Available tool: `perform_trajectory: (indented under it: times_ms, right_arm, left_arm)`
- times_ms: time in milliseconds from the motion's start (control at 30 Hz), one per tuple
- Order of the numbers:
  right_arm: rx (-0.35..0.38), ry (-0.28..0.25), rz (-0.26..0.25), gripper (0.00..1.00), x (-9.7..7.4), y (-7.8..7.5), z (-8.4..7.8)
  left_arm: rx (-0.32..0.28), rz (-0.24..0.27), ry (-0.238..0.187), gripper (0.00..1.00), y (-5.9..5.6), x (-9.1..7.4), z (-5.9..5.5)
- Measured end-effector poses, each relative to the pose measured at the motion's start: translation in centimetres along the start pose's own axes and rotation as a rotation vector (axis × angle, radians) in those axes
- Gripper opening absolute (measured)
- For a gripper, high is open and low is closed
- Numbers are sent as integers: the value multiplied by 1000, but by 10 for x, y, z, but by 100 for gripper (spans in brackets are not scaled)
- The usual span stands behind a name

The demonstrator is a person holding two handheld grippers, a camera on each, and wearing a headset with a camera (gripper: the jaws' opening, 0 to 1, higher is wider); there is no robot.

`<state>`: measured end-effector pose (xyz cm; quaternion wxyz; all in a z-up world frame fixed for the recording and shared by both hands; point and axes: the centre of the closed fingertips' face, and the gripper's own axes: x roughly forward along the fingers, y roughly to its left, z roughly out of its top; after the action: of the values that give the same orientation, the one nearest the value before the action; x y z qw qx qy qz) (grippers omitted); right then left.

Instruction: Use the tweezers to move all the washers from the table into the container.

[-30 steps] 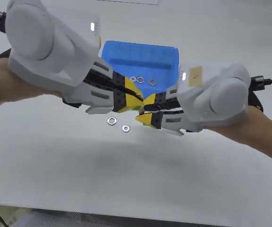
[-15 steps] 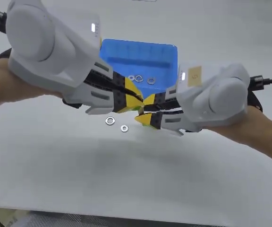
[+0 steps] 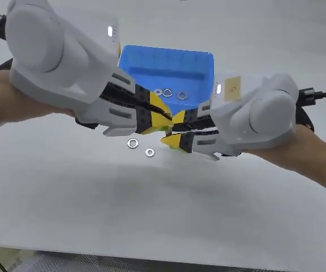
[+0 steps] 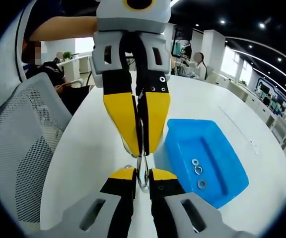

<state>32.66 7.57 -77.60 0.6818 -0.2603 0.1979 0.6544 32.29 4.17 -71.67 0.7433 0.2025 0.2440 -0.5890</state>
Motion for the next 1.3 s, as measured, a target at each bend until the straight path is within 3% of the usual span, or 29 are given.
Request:
perform_trajectory:
  times_ms: [600,1300]
  right_arm:
    - [8,-10,-18,11,-3,-2,1]
    - [22,-14,-37,11,-8,-3,-2]
  left_arm:
    - [21,-10,8,7,1,2,5]
    - [40,-31,9,6,6,5,2]
